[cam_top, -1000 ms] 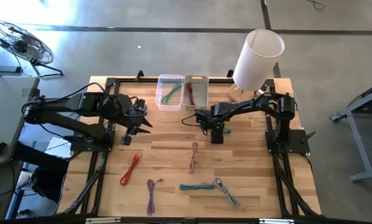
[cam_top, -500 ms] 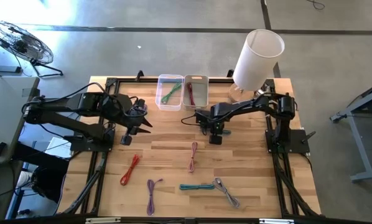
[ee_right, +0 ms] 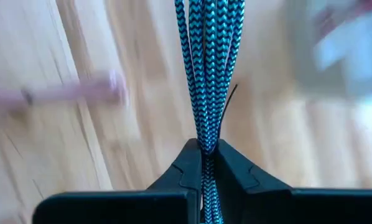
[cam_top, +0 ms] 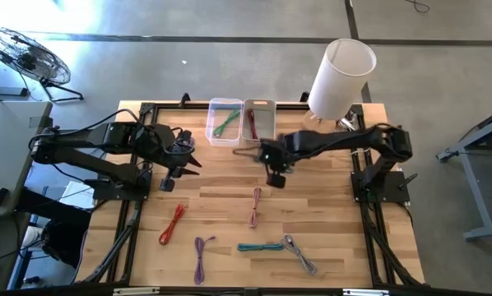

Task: Pick & Place USB Port
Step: Put the top blue and black charger cable into the gray bin

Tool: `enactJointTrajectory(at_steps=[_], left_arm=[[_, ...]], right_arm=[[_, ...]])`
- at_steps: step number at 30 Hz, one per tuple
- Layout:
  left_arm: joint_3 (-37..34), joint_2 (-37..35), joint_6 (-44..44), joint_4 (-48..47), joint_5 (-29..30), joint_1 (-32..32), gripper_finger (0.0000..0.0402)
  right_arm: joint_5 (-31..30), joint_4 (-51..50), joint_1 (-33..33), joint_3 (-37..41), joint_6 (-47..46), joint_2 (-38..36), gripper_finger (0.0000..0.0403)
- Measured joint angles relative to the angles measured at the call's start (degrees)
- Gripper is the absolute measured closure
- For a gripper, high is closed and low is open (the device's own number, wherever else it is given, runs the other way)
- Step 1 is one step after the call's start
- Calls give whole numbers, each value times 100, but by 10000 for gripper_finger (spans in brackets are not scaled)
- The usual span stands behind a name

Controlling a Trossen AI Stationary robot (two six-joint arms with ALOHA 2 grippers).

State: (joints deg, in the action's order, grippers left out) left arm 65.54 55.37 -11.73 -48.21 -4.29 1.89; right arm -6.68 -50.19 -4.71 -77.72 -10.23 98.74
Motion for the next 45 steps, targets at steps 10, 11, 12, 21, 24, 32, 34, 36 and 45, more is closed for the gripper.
enactJointTrajectory(at_steps=[10, 11, 12, 21, 24, 32, 34, 36, 45], left_arm=[[0, 0, 32, 0, 377, 2, 295], [0, 0, 48, 0, 384, 2, 295], [0, 0, 48, 1, 388, 0, 295], [0, -2, 63, -202, 391, 0, 295], [0, -2, 107, -366, 459, 2, 295], [2, -2, 153, -703, 597, 2, 295], [1, -2, 153, -779, 597, 2, 295], [0, -2, 155, -823, 605, 2, 295], [2, -2, 153, -903, 689, 2, 295]], right_arm=[[-887, 523, -640, -1623, -1190, -134, 388], [-980, 639, -746, -1683, -1320, -129, 388], [-1046, 757, -854, -1700, -1440, -129, 388], [-693, 1236, -1525, -1694, -2420, 59, 388], [-551, 1258, -1653, -1694, -2582, 279, 388], [-338, 1454, -1934, -1686, -2709, 816, 388], [-347, 1479, -2045, -1686, -2709, 824, 388], [-405, 1477, -2149, -1689, -2725, 822, 388], [-216, 1443, -2262, -1695, -2724, 918, 388]])
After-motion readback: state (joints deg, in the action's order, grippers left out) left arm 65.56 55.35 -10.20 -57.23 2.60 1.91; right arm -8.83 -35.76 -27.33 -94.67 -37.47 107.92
